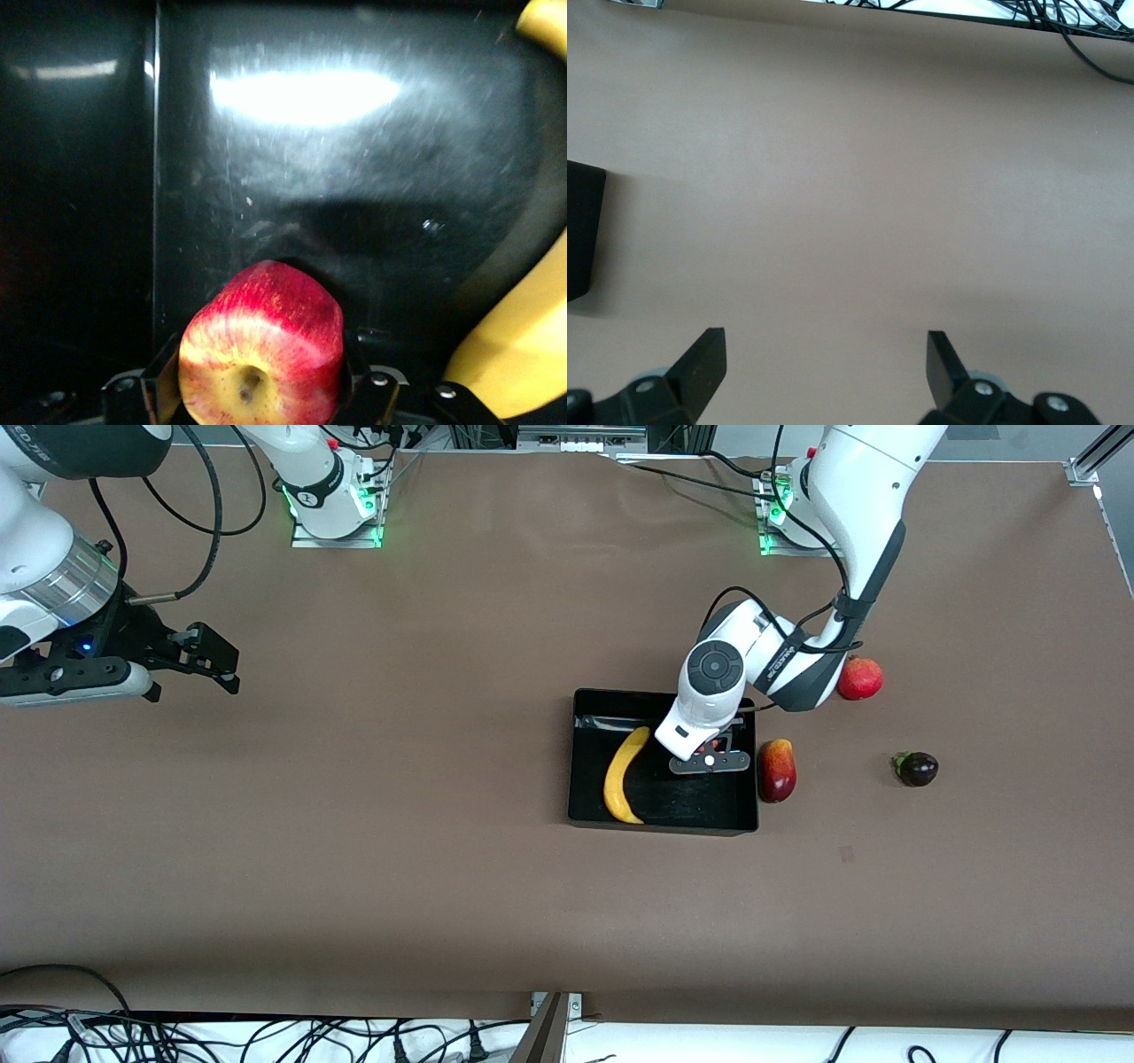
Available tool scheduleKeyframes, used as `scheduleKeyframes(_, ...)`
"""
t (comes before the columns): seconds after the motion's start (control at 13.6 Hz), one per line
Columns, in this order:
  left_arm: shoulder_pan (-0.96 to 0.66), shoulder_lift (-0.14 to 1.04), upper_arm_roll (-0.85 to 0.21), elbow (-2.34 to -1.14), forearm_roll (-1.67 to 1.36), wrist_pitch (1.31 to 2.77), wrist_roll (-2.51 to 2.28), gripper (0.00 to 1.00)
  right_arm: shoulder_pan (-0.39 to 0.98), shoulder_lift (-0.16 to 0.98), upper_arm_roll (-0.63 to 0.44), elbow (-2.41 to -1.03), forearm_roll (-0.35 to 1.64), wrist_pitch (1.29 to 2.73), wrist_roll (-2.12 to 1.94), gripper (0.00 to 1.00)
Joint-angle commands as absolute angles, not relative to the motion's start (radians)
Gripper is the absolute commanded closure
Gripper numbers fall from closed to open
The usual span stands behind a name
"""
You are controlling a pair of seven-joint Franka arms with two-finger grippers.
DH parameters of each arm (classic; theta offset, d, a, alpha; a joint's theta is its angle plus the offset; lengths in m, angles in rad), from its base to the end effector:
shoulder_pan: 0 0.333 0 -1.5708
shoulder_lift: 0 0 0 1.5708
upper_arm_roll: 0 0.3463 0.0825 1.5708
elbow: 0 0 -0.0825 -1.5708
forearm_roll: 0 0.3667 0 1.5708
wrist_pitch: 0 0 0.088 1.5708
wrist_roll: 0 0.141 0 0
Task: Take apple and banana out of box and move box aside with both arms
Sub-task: 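Lift the apple out and set it beside the mango, open left gripper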
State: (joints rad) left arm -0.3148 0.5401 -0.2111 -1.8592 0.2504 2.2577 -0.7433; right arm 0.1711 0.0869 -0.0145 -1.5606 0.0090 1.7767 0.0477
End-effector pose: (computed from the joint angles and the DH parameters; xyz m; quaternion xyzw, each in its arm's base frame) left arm 0.5522 -0.2971 0.2276 -0.9969 -0.0342 0.0275 0.0658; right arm 0.5822 0.0934 0.5965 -0.9965 -0.0537 -0.0638 0.0104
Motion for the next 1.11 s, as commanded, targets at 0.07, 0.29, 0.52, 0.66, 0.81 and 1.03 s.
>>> scheduleKeyframes(0.07,-0.298,0.46,-0.215,-1.659,0.247,1.868,-0.68,0.84,0.17,0.092,-0.02,-1.551,0.006,1.778,0.044,0.0)
scheduleKeyframes(0.29,-0.226,0.431,-0.215,-1.568,0.221,1.649,-0.476,0.84,0.17,0.092,-0.02,-1.551,0.006,1.775,0.044,0.0)
scheduleKeyframes(0.52,-0.129,0.397,-0.215,-1.679,0.196,1.658,-0.255,0.81,0.175,0.091,-0.02,-1.549,0.006,1.776,0.044,0.0)
scheduleKeyframes(0.66,-0.098,0.335,-0.215,-1.843,0.196,1.803,-0.181,0.76,0.176,0.091,-0.02,-1.549,0.006,1.775,0.044,0.0)
scheduleKeyframes(0.81,-0.069,0.261,-0.215,-2.023,0.196,1.977,-0.15,0.76,0.176,0.091,-0.018,-1.549,0.006,1.775,0.044,0.0)
scheduleKeyframes(1.03,-0.057,0.23,-0.213,-2.153,0.196,2.06,-0.144,0.76,0.178,0.091,-0.015,-1.551,0.006,1.773,0.046,0.0)
